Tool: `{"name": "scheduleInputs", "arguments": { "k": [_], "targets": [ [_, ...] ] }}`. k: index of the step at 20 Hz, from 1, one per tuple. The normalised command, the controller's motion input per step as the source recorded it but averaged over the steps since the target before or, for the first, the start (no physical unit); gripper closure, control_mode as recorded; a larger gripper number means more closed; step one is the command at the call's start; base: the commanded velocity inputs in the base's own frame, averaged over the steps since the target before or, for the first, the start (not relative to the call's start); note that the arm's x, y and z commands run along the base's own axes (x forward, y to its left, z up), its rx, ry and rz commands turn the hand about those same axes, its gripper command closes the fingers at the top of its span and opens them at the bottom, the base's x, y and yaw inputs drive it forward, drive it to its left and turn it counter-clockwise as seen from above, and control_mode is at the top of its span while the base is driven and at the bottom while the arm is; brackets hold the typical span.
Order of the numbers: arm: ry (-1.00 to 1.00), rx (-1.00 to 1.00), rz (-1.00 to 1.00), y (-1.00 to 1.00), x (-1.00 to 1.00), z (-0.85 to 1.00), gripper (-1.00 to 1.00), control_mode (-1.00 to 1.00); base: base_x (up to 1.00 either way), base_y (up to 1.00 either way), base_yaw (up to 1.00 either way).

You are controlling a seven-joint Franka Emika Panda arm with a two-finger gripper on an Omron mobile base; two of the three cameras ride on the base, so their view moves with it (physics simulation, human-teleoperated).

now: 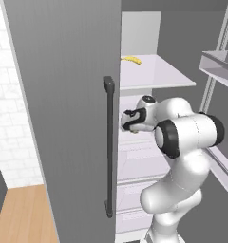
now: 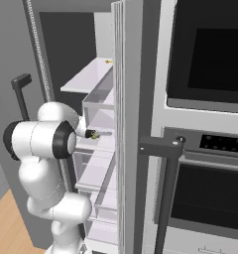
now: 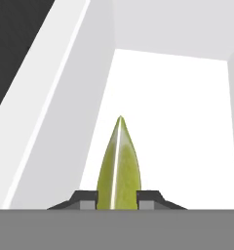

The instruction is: Grab a lemon wedge from the fridge and one ice cube from the ice bowl, and put them in the glass of lemonade.

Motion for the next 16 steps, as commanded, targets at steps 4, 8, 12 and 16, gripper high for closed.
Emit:
{"name": "scheduleInputs", "arguments": {
  "k": [4, 8, 12, 16],
  "targets": [
    [-0.02, 0.03, -0.01, -0.12, -1.00, 0.38, 1.00, -1.00, 0.00, 0.00, 0.00],
    [0.00, 0.02, 0.00, -0.01, -0.90, 0.83, 1.00, -1.00, 0.00, 0.00, 0.00],
    [0.05, 0.00, 0.00, 0.07, -0.73, 0.99, 1.00, -1.00, 0.00, 0.00, 0.00],
    [0.12, 0.00, 0.00, 0.08, -0.79, 0.95, 1.00, -1.00, 0.00, 0.00, 0.00]
  ]
}}
